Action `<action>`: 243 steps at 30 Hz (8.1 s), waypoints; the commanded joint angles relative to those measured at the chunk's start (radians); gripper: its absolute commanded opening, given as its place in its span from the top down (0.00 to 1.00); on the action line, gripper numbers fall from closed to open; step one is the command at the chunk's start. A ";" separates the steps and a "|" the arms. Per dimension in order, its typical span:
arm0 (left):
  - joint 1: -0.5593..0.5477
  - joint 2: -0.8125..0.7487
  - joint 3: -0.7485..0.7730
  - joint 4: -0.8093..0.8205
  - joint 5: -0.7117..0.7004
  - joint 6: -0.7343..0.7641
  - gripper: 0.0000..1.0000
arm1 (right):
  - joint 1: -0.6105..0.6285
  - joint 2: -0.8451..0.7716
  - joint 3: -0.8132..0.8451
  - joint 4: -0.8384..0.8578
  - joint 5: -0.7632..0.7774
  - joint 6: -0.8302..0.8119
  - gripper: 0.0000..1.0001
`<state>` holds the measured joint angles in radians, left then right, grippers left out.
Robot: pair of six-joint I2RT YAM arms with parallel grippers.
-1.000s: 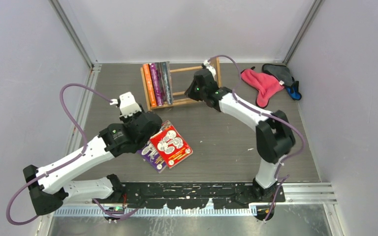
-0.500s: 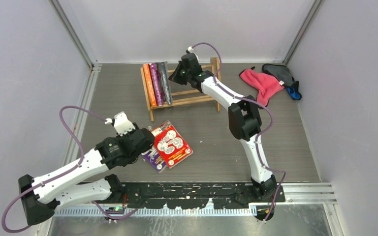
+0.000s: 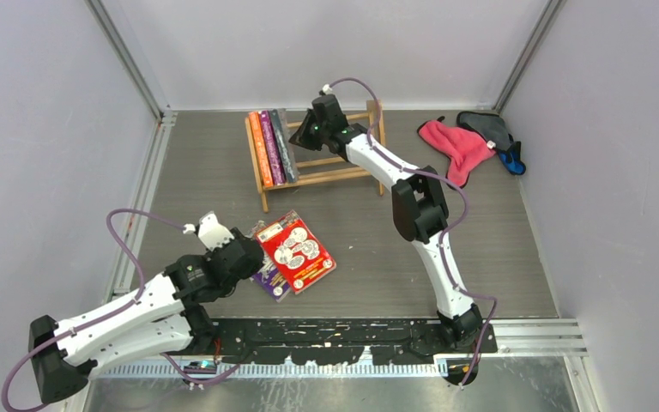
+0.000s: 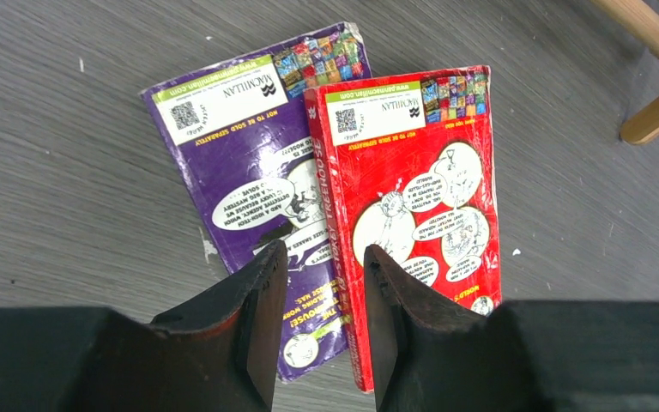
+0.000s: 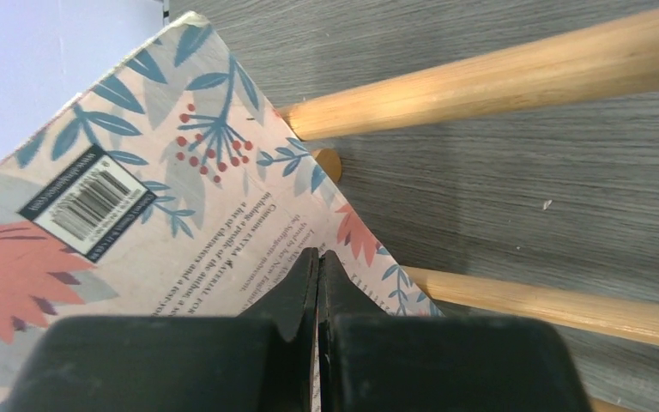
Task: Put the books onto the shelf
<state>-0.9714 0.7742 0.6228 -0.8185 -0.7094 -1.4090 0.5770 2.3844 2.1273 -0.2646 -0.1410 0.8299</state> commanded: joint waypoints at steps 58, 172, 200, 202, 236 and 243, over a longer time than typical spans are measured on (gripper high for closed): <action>-0.003 0.172 -0.214 0.447 0.018 -0.221 0.53 | 0.036 -0.621 -0.715 0.100 0.129 -0.053 0.66; -0.329 0.619 0.451 1.311 -0.603 1.437 1.00 | 0.127 -1.326 -1.353 -0.115 0.227 -0.056 0.51; 0.128 0.838 0.592 1.404 -0.189 1.371 1.00 | 0.049 -1.182 -1.239 -0.092 0.205 -0.129 0.51; 0.152 0.863 0.611 1.411 -0.171 1.370 1.00 | 0.045 -1.170 -1.234 -0.088 0.203 -0.134 0.51; 0.310 1.071 0.579 1.581 -0.122 1.311 1.00 | -0.052 -1.002 -1.203 -0.038 0.091 -0.185 0.51; 0.318 1.094 0.561 1.613 -0.144 1.311 1.00 | -0.054 -0.984 -1.205 -0.032 0.083 -0.189 0.51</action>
<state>-0.6651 1.8725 1.1831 0.6594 -0.8116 -0.0799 0.5278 1.3987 0.8902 -0.3435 -0.0444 0.6559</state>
